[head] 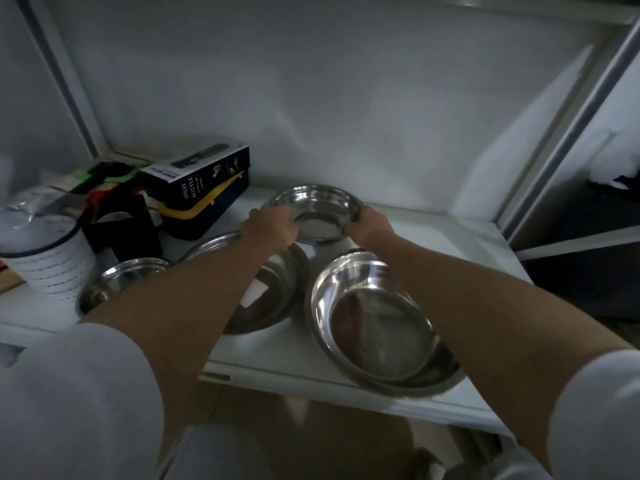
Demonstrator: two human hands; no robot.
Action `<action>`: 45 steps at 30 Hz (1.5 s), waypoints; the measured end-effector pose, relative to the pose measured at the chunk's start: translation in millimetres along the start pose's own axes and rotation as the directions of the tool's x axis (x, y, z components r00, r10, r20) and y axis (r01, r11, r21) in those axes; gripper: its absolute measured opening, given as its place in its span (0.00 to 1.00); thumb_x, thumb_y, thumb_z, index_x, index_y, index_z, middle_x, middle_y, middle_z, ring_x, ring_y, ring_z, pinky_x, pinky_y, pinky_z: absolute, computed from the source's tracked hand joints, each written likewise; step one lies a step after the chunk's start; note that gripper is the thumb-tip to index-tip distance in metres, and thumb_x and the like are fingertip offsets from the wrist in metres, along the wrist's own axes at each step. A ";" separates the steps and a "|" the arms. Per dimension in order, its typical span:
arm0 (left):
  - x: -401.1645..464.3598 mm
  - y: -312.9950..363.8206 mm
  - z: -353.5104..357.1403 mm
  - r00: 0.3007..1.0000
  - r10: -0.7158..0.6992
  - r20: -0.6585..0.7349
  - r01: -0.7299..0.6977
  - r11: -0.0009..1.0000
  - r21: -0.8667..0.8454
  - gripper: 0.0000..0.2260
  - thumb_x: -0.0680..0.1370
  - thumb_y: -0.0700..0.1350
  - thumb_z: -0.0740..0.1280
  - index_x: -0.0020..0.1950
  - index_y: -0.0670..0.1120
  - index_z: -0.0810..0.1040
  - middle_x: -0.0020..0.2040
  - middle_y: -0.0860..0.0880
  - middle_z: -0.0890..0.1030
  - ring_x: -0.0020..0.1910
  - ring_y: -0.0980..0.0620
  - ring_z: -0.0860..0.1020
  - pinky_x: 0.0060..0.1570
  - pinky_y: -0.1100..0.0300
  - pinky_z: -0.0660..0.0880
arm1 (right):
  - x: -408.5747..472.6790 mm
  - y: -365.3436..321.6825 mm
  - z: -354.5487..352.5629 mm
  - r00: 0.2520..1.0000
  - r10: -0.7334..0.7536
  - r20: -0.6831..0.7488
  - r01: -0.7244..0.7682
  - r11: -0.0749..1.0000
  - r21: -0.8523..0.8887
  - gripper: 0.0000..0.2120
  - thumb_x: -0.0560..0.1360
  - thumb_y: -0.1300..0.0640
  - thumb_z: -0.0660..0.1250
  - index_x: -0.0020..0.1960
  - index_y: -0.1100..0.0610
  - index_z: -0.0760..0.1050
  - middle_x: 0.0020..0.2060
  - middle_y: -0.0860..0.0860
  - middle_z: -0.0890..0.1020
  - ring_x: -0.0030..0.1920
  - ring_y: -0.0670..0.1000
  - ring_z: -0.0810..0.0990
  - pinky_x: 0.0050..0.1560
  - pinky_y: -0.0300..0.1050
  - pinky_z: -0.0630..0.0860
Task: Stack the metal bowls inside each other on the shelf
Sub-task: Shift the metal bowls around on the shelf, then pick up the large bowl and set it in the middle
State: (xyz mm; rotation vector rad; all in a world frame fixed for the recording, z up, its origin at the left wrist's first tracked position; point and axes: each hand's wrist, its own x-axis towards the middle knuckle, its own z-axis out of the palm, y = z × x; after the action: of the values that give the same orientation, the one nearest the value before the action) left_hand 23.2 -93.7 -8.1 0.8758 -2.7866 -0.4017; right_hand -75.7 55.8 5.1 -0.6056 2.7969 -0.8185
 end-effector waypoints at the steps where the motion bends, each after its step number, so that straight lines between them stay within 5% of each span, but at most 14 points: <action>1: 10.0 -4.2 0.1 1.000 -0.022 -0.005 0.022 1.000 0.012 0.16 0.79 0.51 0.58 0.60 0.44 0.76 0.59 0.39 0.78 0.59 0.39 0.75 0.56 0.50 0.71 | 10.4 -4.5 3.0 1.000 0.031 -0.002 -0.030 0.999 0.044 0.21 0.74 0.56 0.62 0.66 0.61 0.74 0.62 0.61 0.79 0.63 0.60 0.77 0.59 0.46 0.73; 7: 48.2 -11.5 6.6 0.971 -0.159 0.177 0.164 0.986 -0.016 0.22 0.81 0.51 0.55 0.67 0.37 0.72 0.63 0.38 0.77 0.63 0.40 0.75 0.61 0.50 0.71 | 53.8 -7.1 24.0 0.987 0.160 0.034 -0.163 0.972 0.171 0.23 0.72 0.56 0.64 0.66 0.59 0.73 0.59 0.59 0.81 0.56 0.58 0.79 0.50 0.45 0.72; 10: 56.5 -6.2 13.9 0.956 -0.173 0.236 0.192 0.980 -0.056 0.20 0.81 0.46 0.58 0.68 0.35 0.72 0.66 0.37 0.76 0.65 0.39 0.75 0.62 0.51 0.71 | 71.9 1.7 36.4 0.986 0.164 0.036 -0.168 0.966 0.197 0.24 0.71 0.54 0.64 0.66 0.59 0.73 0.56 0.59 0.80 0.49 0.55 0.72 0.52 0.48 0.73; 15: 66.5 -5.1 22.1 0.964 -0.214 0.160 0.251 0.932 -0.263 0.17 0.79 0.43 0.61 0.65 0.35 0.75 0.63 0.37 0.78 0.63 0.39 0.77 0.63 0.53 0.75 | 69.5 5.5 40.8 0.976 0.216 -0.020 -0.206 0.951 0.230 0.25 0.74 0.57 0.62 0.69 0.62 0.69 0.62 0.62 0.76 0.61 0.61 0.77 0.62 0.53 0.76; 20: 67.8 -8.5 5.7 0.937 -0.312 0.156 0.344 0.752 -0.562 0.15 0.77 0.38 0.65 0.62 0.34 0.76 0.55 0.38 0.81 0.51 0.41 0.83 0.53 0.48 0.81 | 58.8 -7.6 26.2 0.967 0.200 -0.158 -0.142 0.937 0.319 0.28 0.74 0.55 0.66 0.70 0.64 0.63 0.67 0.62 0.68 0.62 0.62 0.75 0.64 0.53 0.74; 24: 51.4 -11.3 -30.8 0.925 -0.360 0.121 0.368 0.772 -0.519 0.18 0.77 0.40 0.64 0.65 0.35 0.73 0.48 0.42 0.77 0.38 0.47 0.77 0.35 0.56 0.77 | 41.3 -31.3 7.0 0.969 0.171 -0.179 -0.100 0.932 0.349 0.28 0.73 0.59 0.64 0.70 0.66 0.62 0.67 0.61 0.67 0.62 0.62 0.74 0.63 0.55 0.74; 28: 18.8 -46.3 -73.2 0.907 -0.410 0.099 0.395 0.742 -0.541 0.21 0.71 0.43 0.69 0.61 0.35 0.76 0.52 0.39 0.80 0.49 0.40 0.81 0.45 0.54 0.80 | 12.7 -54.9 4.4 0.973 0.178 -0.150 -0.119 0.934 0.336 0.22 0.74 0.59 0.60 0.66 0.66 0.68 0.64 0.61 0.72 0.59 0.63 0.77 0.61 0.55 0.77; 31: -12.6 -74.4 -93.1 0.899 -0.388 0.202 0.430 0.696 -0.575 0.10 0.71 0.38 0.70 0.51 0.36 0.76 0.45 0.38 0.81 0.44 0.41 0.83 0.38 0.52 0.83 | -10.7 -72.3 11.7 0.984 0.112 -0.137 -0.069 0.957 0.283 0.15 0.74 0.62 0.61 0.58 0.66 0.74 0.58 0.62 0.79 0.57 0.62 0.79 0.58 0.52 0.78; 34: -42.4 -102.6 -98.4 0.884 -0.379 0.273 0.466 0.670 -0.578 0.14 0.70 0.33 0.69 0.55 0.31 0.76 0.50 0.33 0.81 0.50 0.37 0.83 0.51 0.44 0.81 | -36.0 -86.1 21.0 0.996 0.039 -0.085 -0.024 0.984 0.175 0.13 0.75 0.63 0.61 0.57 0.67 0.76 0.56 0.62 0.81 0.57 0.62 0.80 0.52 0.49 0.76; 40: -74.3 -137.2 -78.1 0.885 -0.377 0.272 0.458 0.807 -0.372 0.12 0.69 0.30 0.68 0.51 0.29 0.78 0.48 0.31 0.81 0.49 0.36 0.82 0.51 0.45 0.80 | -63.3 -79.7 50.8 0.998 0.023 0.051 -0.023 1.000 0.007 0.13 0.74 0.58 0.65 0.55 0.63 0.77 0.57 0.61 0.81 0.60 0.62 0.78 0.58 0.49 0.75; 43: -76.8 -142.3 -71.3 0.903 -0.329 0.278 0.398 0.883 -0.248 0.04 0.69 0.32 0.67 0.42 0.35 0.77 0.41 0.38 0.79 0.45 0.40 0.81 0.43 0.52 0.78 | -64.2 -72.7 62.1 0.997 0.058 0.057 -0.056 0.998 -0.022 0.11 0.73 0.55 0.65 0.52 0.60 0.75 0.55 0.59 0.81 0.58 0.61 0.77 0.61 0.54 0.76; 45: -71.7 -145.4 -66.7 0.905 -0.300 0.300 0.373 0.899 -0.229 0.07 0.68 0.33 0.67 0.46 0.34 0.78 0.43 0.38 0.81 0.46 0.41 0.82 0.42 0.53 0.77 | -62.9 -68.4 65.4 0.995 0.084 0.047 -0.081 0.994 -0.074 0.14 0.73 0.56 0.64 0.57 0.60 0.76 0.56 0.58 0.80 0.59 0.60 0.77 0.63 0.55 0.73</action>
State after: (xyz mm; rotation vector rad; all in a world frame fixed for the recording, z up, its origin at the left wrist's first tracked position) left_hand 175.5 -179.8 2.3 1.3228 -2.6896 -1.0111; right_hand 21.4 -1.4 -9.4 -0.5096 2.7954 -0.6808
